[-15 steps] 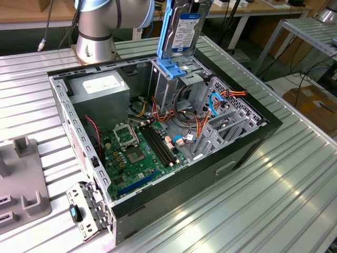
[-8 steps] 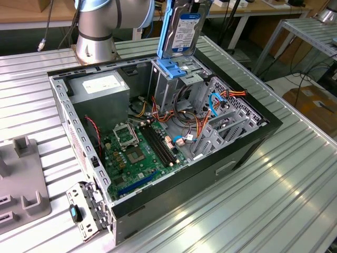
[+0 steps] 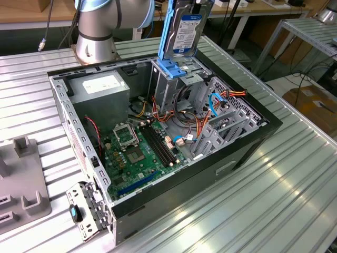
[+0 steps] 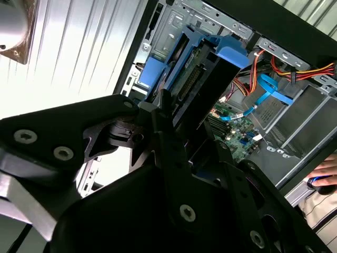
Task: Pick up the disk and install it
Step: 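Pick up the disk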
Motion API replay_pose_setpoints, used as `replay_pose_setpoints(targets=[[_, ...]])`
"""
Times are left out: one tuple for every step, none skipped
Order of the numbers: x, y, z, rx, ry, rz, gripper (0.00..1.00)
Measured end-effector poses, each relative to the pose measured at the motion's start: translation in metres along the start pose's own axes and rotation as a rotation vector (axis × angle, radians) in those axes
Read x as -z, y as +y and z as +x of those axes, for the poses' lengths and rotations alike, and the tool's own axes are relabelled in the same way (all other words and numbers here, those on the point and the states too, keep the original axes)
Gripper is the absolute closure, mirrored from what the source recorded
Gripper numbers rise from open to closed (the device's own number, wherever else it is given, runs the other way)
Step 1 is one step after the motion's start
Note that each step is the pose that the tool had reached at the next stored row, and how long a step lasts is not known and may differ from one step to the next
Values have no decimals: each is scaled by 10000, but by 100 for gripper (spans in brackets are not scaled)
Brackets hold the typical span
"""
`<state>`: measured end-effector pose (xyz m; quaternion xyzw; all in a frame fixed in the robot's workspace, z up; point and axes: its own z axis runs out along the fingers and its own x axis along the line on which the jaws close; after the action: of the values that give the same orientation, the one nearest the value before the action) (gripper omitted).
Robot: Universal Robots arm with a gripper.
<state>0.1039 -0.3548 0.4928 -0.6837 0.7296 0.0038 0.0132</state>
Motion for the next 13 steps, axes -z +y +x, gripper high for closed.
replay_pose_setpoints(targets=[[0,-1,9,0,0,0,65],[1,-2,24,0,0,0,65],[1,-3,42,0,1,0,65],[2,-4,61,-1,0,0,65],[2,-5,73,0,1,0,65],[2,-6,86,0,0,0,65],[3,-10,102,0,0,0,65],[2,-16,113,0,-1,0,65],[2,-23,119,0,0,0,65],[2,-28,122,0,0,0,65],[2,-32,124,0,0,0,65],[1,-39,127,0,-1,0,65],[1,-46,127,0,-1,0,65]])
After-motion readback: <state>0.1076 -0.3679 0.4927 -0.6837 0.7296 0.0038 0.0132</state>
